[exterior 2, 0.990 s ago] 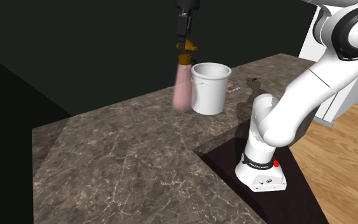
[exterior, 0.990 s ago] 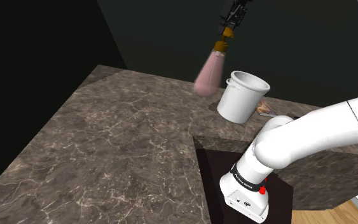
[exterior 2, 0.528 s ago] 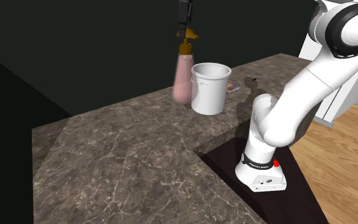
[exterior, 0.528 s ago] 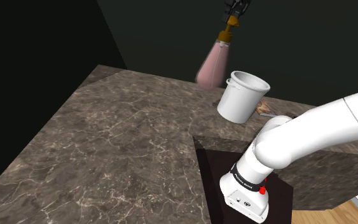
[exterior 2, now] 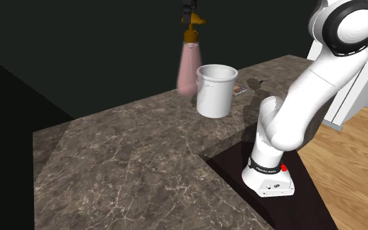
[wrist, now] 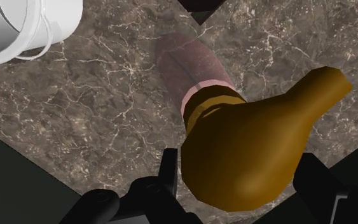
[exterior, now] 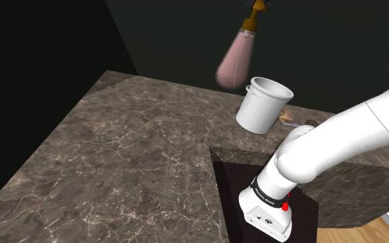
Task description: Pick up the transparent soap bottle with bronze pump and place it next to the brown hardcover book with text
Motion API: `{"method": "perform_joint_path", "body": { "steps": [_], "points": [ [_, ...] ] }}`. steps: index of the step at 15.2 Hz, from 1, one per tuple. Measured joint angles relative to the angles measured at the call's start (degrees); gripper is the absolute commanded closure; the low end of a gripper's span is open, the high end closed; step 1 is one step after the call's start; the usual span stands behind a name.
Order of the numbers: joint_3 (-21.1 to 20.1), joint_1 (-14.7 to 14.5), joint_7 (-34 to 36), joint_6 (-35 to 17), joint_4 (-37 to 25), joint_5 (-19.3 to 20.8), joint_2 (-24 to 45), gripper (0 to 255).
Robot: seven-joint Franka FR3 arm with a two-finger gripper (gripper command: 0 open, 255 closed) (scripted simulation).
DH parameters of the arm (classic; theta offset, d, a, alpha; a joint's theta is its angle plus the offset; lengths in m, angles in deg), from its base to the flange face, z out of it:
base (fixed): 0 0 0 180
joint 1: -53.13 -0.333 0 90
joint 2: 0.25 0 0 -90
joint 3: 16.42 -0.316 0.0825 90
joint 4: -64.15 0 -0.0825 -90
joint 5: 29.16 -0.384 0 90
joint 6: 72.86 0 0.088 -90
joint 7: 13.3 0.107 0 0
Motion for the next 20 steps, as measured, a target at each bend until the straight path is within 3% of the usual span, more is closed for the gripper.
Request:
{"method": "perform_joint_path", "body": {
  "steps": [10, 15, 19, 20],
  "points": [
    [1.4, -0.4, -0.1, 9.6, -17.8, -1.2, 8.3, 255],
    [2.7, -0.4, -0.2, 16.2, -30.5, -2.7, 14.5, 255],
    [5.6, 0.9, -0.6, 25.0, -48.6, -6.8, 24.2, 255],
    [5.4, 0.7, -1.2, 24.1, -45.9, -6.0, 22.6, 255]
  ]
}}
